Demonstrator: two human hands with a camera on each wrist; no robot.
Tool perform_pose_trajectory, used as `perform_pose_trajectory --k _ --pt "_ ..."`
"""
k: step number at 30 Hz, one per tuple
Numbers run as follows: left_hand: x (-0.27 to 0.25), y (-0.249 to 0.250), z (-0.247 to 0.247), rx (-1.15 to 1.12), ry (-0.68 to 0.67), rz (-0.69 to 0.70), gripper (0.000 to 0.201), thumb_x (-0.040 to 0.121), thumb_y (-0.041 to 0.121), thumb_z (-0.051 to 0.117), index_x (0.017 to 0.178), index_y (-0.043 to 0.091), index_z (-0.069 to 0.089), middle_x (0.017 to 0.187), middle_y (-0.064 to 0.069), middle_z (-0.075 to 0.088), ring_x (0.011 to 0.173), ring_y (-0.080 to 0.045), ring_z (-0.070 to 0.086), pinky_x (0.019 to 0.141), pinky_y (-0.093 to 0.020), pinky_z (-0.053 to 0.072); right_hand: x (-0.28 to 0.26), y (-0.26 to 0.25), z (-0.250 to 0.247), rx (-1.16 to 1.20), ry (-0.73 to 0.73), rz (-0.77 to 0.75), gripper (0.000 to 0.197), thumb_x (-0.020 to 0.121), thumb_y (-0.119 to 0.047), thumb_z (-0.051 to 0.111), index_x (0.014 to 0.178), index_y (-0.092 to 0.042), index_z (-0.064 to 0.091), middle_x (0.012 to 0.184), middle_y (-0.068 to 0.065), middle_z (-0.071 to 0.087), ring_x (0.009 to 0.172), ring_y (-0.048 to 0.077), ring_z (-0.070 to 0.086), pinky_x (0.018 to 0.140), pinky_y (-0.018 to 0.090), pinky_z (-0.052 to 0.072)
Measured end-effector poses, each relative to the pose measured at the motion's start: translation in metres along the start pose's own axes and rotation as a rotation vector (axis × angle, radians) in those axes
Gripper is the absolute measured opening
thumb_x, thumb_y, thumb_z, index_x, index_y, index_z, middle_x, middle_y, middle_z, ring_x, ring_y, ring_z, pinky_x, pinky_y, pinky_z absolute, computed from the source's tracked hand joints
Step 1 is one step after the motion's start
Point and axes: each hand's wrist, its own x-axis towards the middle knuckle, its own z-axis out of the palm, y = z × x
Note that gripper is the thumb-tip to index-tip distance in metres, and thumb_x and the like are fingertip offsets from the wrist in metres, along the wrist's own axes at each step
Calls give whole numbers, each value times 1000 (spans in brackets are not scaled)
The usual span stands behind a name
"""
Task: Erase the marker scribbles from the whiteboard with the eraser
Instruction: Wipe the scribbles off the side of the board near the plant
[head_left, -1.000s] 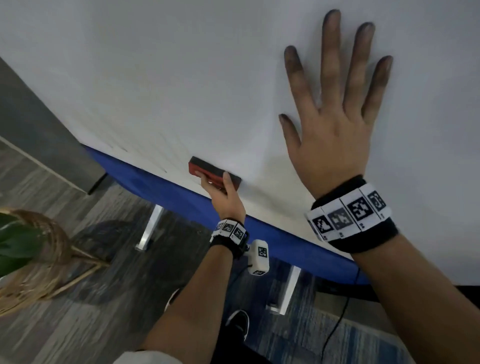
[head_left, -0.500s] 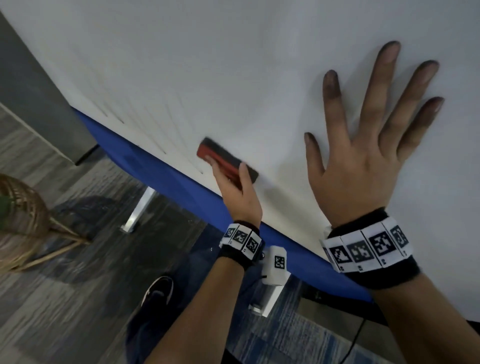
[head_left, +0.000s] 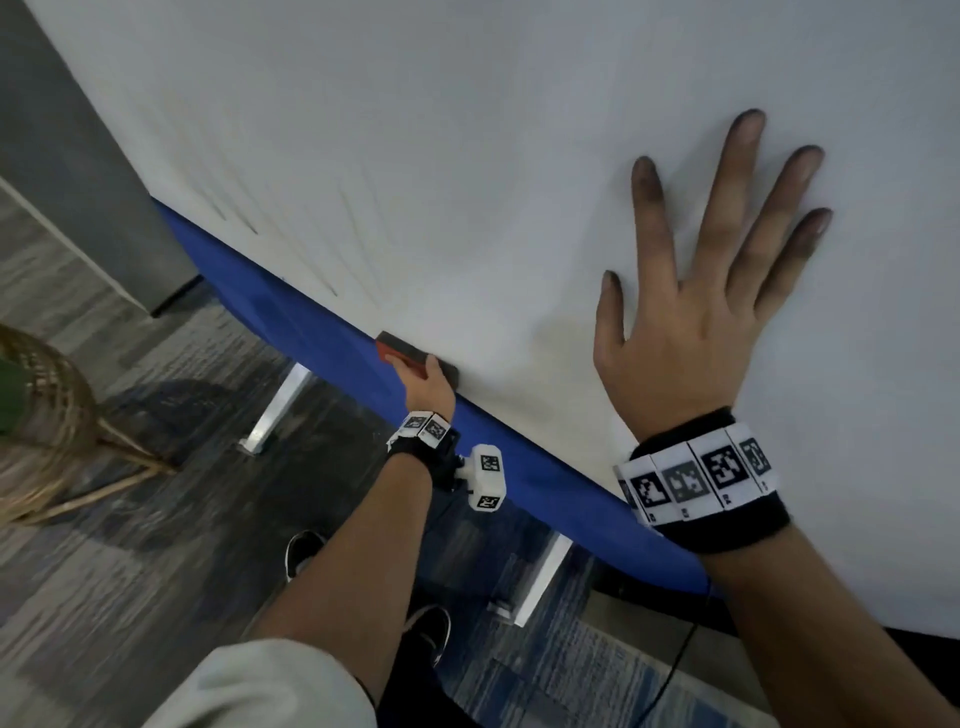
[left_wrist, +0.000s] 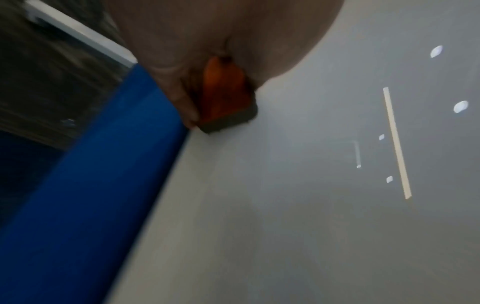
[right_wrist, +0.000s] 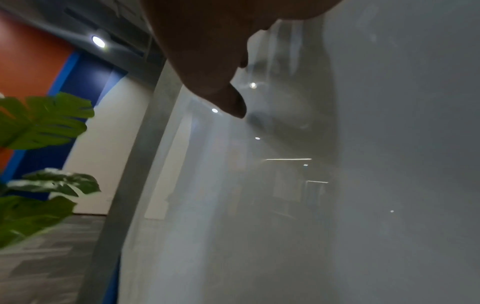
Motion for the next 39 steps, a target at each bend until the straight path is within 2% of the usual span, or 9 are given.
perform_pose_trajectory --k 7,11,16,21,26,30,33,36,39 --pt "-48 129 1 -44 139 636 68 106 31 48 163 23 11 123 5 47 109 -5 47 88 1 34 54 -35 -20 159 37 -231 68 88 -19 65 152 -20 45 159 23 33 147 50 28 122 59 14" --pt "-56 169 0 131 183 1041 65 104 33 51 160 15 23 108 -6 49 95 -20 47 91 -23 39 70 -52 -13 41 -36 -218 70 96 -34 55 159 -21 28 165 21 20 151 48 19 123 60 8" --pt "0 111 -5 43 235 611 65 106 35 42 162 24 13 116 -9 49 110 -32 52 101 -38 44 60 -48 1 -32 -40 -249 75 99 -34 56 162 -24 16 168 16 12 153 45 12 124 53 -5" --pt "39 52 -18 -33 157 233 66 108 25 44 163 22 8 140 -18 53 124 -38 57 97 -30 42 55 -45 13 -55 -10 -268 71 103 -37 53 162 -25 14 168 15 12 152 44 11 121 46 -16" --pt "33 85 -31 -44 133 455 68 106 27 49 163 28 10 145 4 45 136 -20 46 112 -25 36 53 -60 18 -59 -21 -230 68 104 -37 49 162 -21 16 167 19 11 150 50 13 121 50 -15" --pt "18 116 -33 81 85 726 70 103 35 53 158 43 11 118 7 47 109 -14 50 95 -18 44 49 -55 21 -86 -28 -202 68 104 -40 49 161 -18 20 165 21 10 147 53 13 122 54 -11" --pt "46 92 -42 15 104 545 70 103 33 52 160 39 11 137 13 47 127 -16 51 106 -29 45 49 -57 23 -95 -27 -211 66 103 -39 52 159 -16 27 163 19 7 145 53 15 122 55 -9" --pt "66 64 -57 -60 78 86 70 106 33 50 162 30 8 145 -11 55 127 -34 57 95 -27 41 50 -71 18 6 -6 -148 66 98 -34 59 156 -12 36 161 29 16 144 57 16 122 60 -1" --pt "62 90 -59 -110 72 227 69 105 33 51 162 33 11 147 -5 54 132 -24 55 108 -31 45 65 -106 16 194 -20 -247 72 92 -25 67 155 -9 36 161 28 24 147 51 13 125 54 0"
